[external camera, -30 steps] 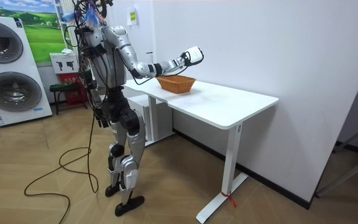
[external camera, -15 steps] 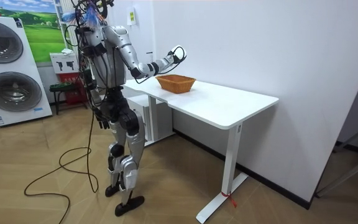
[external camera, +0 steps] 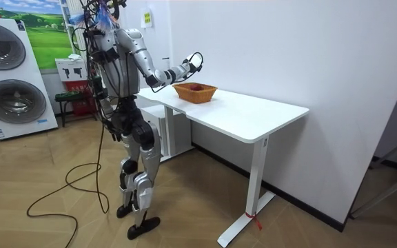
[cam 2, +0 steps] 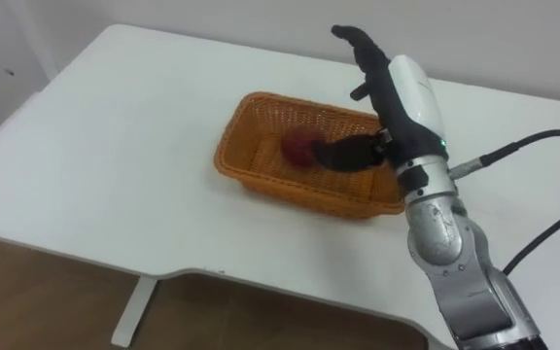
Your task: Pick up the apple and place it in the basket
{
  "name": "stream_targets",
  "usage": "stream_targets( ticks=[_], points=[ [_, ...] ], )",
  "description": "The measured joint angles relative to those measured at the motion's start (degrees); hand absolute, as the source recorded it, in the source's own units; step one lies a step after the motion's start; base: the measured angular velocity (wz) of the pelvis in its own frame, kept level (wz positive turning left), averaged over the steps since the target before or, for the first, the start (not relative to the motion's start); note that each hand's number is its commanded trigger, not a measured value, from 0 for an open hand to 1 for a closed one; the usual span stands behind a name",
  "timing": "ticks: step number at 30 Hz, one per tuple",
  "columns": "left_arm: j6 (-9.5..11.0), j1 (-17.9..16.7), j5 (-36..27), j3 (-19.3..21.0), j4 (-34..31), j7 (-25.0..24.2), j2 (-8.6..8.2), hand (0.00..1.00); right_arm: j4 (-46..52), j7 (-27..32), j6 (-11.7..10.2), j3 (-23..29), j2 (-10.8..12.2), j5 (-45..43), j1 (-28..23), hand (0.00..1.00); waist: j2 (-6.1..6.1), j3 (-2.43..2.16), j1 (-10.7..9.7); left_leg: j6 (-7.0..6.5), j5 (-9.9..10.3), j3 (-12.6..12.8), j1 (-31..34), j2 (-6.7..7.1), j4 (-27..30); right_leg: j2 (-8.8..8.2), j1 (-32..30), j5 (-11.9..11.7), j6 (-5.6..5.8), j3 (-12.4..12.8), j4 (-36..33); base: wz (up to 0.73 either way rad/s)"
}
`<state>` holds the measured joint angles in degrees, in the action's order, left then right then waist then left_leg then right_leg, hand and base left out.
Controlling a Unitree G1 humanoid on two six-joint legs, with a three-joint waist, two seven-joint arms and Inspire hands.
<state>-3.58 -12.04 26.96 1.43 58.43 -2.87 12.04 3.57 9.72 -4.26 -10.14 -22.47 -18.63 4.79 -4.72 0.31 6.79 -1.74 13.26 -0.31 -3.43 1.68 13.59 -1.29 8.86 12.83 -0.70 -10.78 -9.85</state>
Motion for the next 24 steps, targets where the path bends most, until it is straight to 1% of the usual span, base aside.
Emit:
stream_targets(
  ticks=[7,9,11,13,16,17,18,20,21,23,24],
  points=[
    [0.1,0.0,-0.3,0.0,0.0,0.0,0.01,0.00,0.0,0.0,0.0,0.0,0.0,-0.5,-0.2,0.00,0.20,0.04,-0.4,0.00,0.0,0.0,0.0,0.04,0.0,-0.05,0.0,0.0,0.00,-0.3,0.1,0.00],
    [0.1,-0.1,-0.3,0.0,0.0,0.0,-0.01,0.00,0.0,0.0,0.0,0.1,0.0,-0.2,-0.3,0.00,0.30,-0.04,-0.5,0.00,0.0,-0.1,0.0,0.06,0.1,-0.06,0.1,0.0,0.00,-0.4,0.1,0.02],
    [0.1,-0.3,-0.3,0.0,0.0,0.0,0.00,0.00,0.0,0.1,0.0,0.3,0.1,0.0,-0.3,0.00,0.45,-0.35,-0.6,0.00,0.0,-0.1,0.0,0.08,0.1,-0.08,0.1,0.0,0.00,-0.4,0.1,0.00],
    [0.1,-0.3,-0.3,0.1,0.2,0.0,-0.01,0.00,0.0,0.5,-0.1,0.7,0.1,0.5,-0.3,0.00,0.47,-0.55,-0.9,0.00,0.0,-0.1,-0.2,0.07,0.1,-0.08,0.2,0.0,0.00,-0.5,0.1,0.00],
    [0.2,-0.6,-0.4,0.2,2.0,0.4,-0.07,0.00,0.0,2.0,-1.1,3.4,0.1,1.9,-0.3,0.00,0.49,-0.56,-1.2,-0.01,0.0,0.0,-1.0,0.07,-0.1,-0.08,0.7,0.0,0.00,-0.3,0.1,-0.01],
    [0.2,-0.8,-0.4,0.2,2.3,0.9,-0.07,0.00,0.0,3.1,-1.5,4.6,0.1,2.5,-0.3,0.00,0.39,-0.53,-1.8,-0.02,0.0,0.0,-1.3,0.07,-0.1,-0.08,1.1,0.0,0.00,-0.4,0.2,0.00],
    [0.2,-1.2,-0.4,0.4,2.3,1.1,-0.09,0.00,0.0,3.6,-1.8,5.4,0.1,2.7,-0.3,0.00,0.32,-0.56,-2.1,-0.02,0.0,-0.1,-1.4,0.07,-0.1,-0.10,1.1,0.0,0.00,-0.3,0.2,0.00],
    [0.3,-2.1,-0.4,1.0,2.2,1.8,-0.08,0.00,0.0,6.5,-2.7,9.6,0.1,3.2,-0.3,0.00,-0.02,-0.61,-3.0,-0.02,0.0,-0.1,-1.3,0.05,0.0,-0.10,1.2,0.0,0.00,-0.2,0.2,0.00],
    [0.3,-2.4,-0.4,1.0,2.3,2.1,-0.09,0.00,0.0,7.2,-2.8,10.5,0.1,3.8,-0.3,0.00,-0.08,-0.64,-3.3,-0.02,0.0,0.0,-1.4,0.05,0.0,-0.10,1.2,0.0,0.00,-0.1,0.2,0.00],
    [0.9,-2.8,-0.5,2.5,2.4,2.4,-0.12,0.00,0.0,9.8,-3.9,15.4,0.1,5.8,-0.5,0.00,-0.36,-0.53,-4.2,-0.02,0.0,0.1,-1.4,0.03,0.1,-0.08,1.3,0.0,0.00,0.0,0.1,0.00],
    [1.1,-2.9,-0.5,3.0,2.4,2.4,-0.12,0.00,0.0,10.5,-4.2,16.7,0.1,6.3,-0.5,0.00,-0.42,-0.48,-4.5,-0.02,0.0,0.1,-1.3,0.03,0.2,-0.08,1.3,0.0,0.00,0.0,0.1,0.00]
  ],
)
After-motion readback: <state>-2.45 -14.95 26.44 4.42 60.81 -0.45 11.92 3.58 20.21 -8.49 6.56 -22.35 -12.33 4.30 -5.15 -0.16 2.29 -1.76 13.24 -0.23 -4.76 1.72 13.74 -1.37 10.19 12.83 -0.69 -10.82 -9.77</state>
